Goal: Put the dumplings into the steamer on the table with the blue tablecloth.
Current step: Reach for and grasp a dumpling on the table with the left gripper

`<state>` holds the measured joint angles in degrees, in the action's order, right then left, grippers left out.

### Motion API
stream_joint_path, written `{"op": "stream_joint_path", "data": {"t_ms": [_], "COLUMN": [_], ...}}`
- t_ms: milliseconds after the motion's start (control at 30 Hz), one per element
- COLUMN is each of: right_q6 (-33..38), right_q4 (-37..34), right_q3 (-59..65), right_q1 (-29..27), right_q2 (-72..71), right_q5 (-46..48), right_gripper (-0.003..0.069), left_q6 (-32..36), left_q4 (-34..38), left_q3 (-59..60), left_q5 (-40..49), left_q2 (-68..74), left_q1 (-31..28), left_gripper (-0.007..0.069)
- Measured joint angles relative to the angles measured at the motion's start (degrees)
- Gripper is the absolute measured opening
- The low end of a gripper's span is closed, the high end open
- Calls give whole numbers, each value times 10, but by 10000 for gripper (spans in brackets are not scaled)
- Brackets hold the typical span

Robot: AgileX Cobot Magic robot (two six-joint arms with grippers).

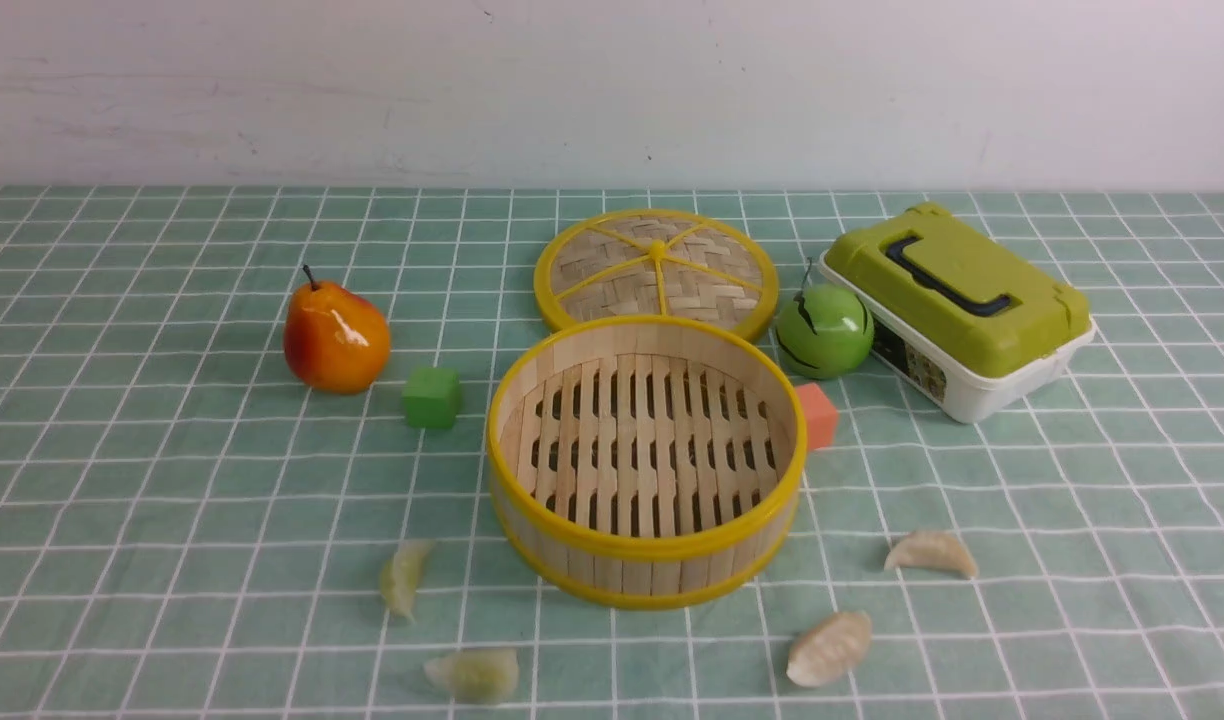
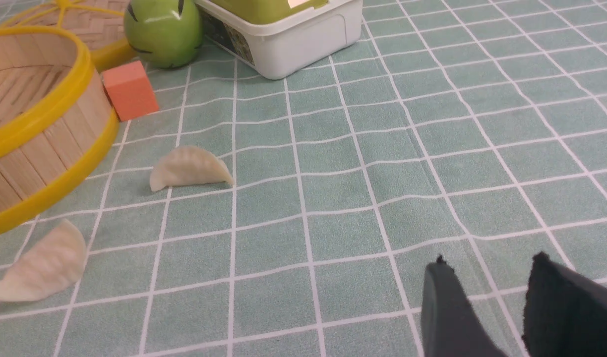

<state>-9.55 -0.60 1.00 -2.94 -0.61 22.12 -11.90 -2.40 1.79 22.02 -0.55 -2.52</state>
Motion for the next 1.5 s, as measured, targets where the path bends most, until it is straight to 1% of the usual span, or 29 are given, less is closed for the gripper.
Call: {"op": "stream_joint_path", "data": {"t_ms": [1500], "right_q6": [-2], "right_q4": [11], "right_q3": [0], "right_q1": [0], "right_q2": [0], "right_q5": [0], "right_gripper": [240], "left_q6": [0], "left_q4": [0], "left_q3": [0], "left_q5": [0], "left_q2": [0], "left_q1": [0], "left_gripper": [216]}}
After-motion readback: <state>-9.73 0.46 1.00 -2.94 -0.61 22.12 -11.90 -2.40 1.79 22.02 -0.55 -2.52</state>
